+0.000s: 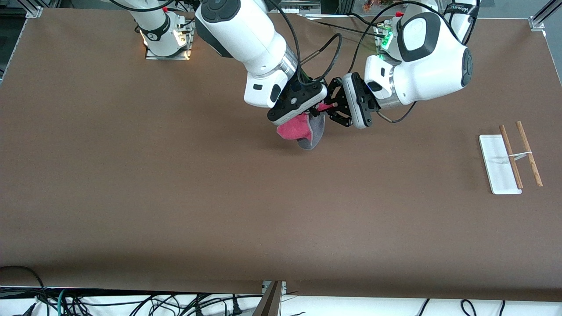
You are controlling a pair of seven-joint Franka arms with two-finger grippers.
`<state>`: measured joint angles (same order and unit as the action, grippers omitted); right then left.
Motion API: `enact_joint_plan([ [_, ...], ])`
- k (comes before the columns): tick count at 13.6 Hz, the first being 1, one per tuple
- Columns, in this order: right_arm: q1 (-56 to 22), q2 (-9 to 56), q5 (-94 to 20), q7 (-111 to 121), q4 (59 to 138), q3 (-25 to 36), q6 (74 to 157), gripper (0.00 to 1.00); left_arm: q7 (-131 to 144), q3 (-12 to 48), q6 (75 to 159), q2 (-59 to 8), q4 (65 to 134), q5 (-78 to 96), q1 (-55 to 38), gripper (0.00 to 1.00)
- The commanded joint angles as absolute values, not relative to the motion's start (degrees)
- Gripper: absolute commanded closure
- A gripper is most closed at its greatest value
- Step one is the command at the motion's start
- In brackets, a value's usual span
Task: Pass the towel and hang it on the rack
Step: 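Open the right gripper while the left gripper pulls the towel away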
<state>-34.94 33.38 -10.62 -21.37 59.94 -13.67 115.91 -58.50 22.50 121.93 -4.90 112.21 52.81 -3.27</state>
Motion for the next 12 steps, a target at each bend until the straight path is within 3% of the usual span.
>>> enact_joint_plan([
  [1,-34.54,33.31,-11.69,-21.27,59.33,-13.71,115.93,0.00,-60.47,22.94,122.17,-4.13,113.03,54.40,-2.46,1.00],
  [7,-32.18,32.78,-11.69,-21.10,59.41,-13.54,114.61,0.00,-60.64,22.68,120.42,-4.22,112.85,53.62,-0.71,1.00],
  [12,-25.42,32.52,-11.16,-19.78,59.41,-13.10,106.01,0.00,-66.09,22.41,109.63,-9.48,109.44,41.62,12.19,1.00],
])
